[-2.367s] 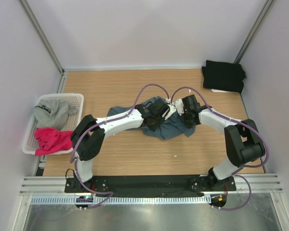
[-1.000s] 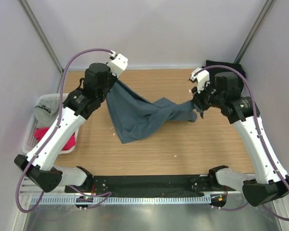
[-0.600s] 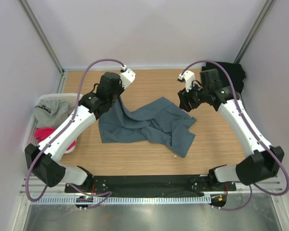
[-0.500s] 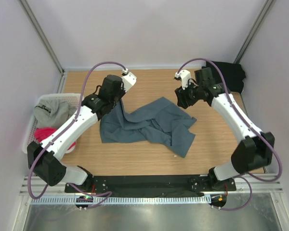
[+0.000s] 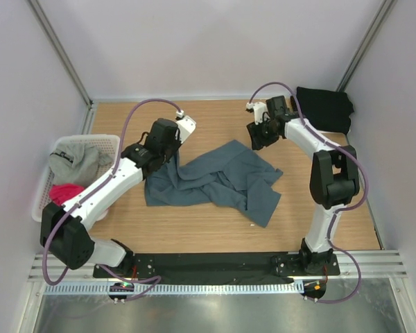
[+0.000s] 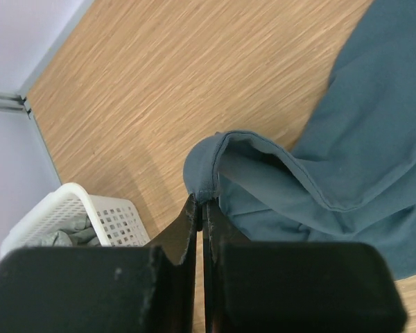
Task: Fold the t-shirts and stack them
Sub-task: Flatten the tshirt out
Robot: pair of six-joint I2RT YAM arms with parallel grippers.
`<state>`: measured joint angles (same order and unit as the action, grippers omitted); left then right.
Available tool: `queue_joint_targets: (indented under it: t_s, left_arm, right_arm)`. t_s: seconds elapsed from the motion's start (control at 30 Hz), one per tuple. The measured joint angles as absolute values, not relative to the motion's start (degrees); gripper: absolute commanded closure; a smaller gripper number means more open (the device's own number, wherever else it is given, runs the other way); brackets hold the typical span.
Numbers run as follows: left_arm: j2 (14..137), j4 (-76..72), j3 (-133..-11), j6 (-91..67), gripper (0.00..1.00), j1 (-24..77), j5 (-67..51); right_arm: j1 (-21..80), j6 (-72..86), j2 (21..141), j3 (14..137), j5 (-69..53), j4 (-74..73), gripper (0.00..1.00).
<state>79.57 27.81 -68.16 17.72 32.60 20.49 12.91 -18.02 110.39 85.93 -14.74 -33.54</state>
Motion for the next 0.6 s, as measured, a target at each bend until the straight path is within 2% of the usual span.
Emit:
queue_joint_targets:
  t_s: [0.33, 0.6]
  left_arm:
    - [77.23, 26.81, -67.33, 16.60, 1.00, 32.58, 19.86]
    - [77.23, 26.74, -67.33, 15.40, 1.00, 32.58, 18.79]
  right_arm:
    - [2.79, -15.90, 98.04, 79.99, -13.85, -38.13, 0.46]
    - [3.29, -17.72, 102.41, 76.95, -18.57, -40.40, 0.46]
